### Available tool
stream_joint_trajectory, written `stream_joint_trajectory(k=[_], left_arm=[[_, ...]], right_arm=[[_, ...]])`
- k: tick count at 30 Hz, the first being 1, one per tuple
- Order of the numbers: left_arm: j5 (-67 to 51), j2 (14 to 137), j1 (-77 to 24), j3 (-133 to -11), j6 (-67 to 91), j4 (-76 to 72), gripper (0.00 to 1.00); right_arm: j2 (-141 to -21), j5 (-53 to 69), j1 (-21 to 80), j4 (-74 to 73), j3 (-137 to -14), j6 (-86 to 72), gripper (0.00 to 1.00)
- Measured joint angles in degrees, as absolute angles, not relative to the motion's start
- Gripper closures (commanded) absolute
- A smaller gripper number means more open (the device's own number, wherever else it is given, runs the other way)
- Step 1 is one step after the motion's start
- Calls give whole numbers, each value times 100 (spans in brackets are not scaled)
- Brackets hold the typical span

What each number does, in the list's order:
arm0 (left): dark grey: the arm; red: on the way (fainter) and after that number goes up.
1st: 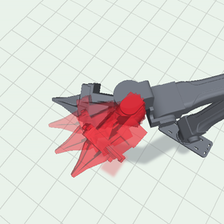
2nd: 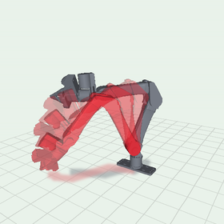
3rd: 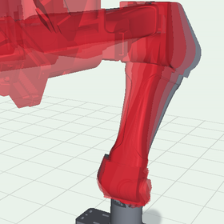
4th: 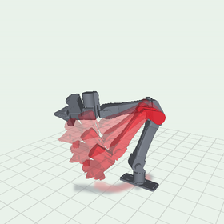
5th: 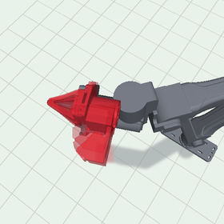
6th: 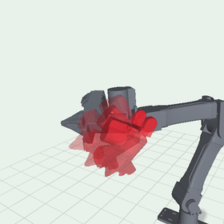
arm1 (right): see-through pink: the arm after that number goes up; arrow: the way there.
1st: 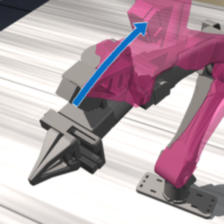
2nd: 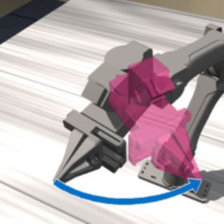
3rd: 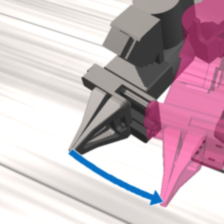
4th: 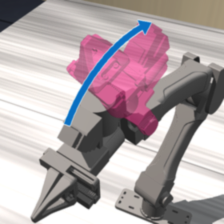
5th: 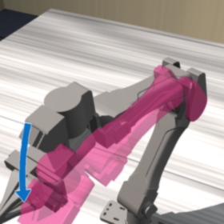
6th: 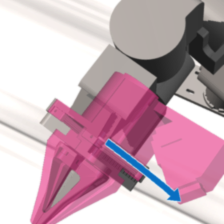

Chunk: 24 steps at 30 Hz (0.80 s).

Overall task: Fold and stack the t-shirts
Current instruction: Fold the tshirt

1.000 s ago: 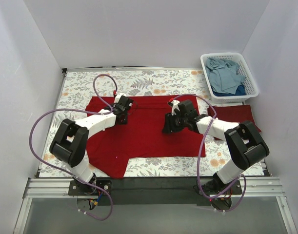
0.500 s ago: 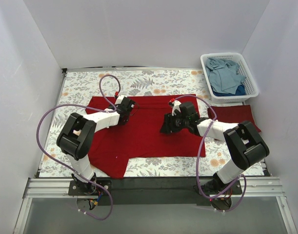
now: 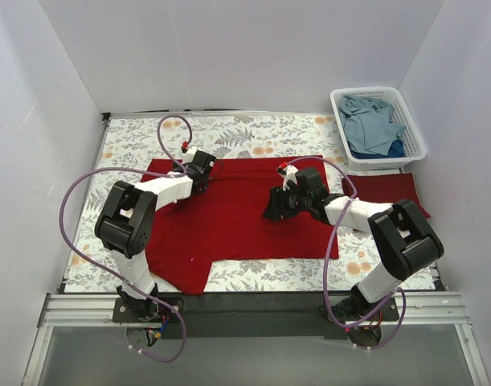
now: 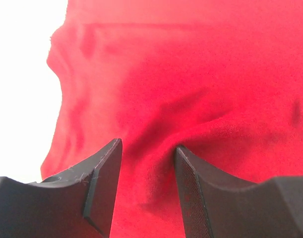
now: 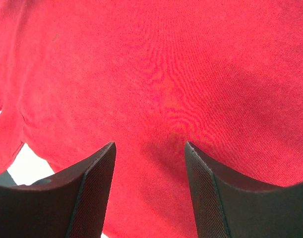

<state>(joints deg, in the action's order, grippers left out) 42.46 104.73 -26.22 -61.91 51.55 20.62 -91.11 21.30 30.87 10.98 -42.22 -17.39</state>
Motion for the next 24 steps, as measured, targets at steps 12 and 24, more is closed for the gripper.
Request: stream_joint_trajectory(k=[12, 24], left_arm=[[4394, 11524, -1645, -7376, 4355, 1549, 53], [3498, 10875, -1223, -7393, 5448, 1857, 52]], right_arm=[[-9124, 2204, 3087, 1100, -4222, -1734, 34], [-9146, 2224, 3087, 1111, -4222, -1717, 33]])
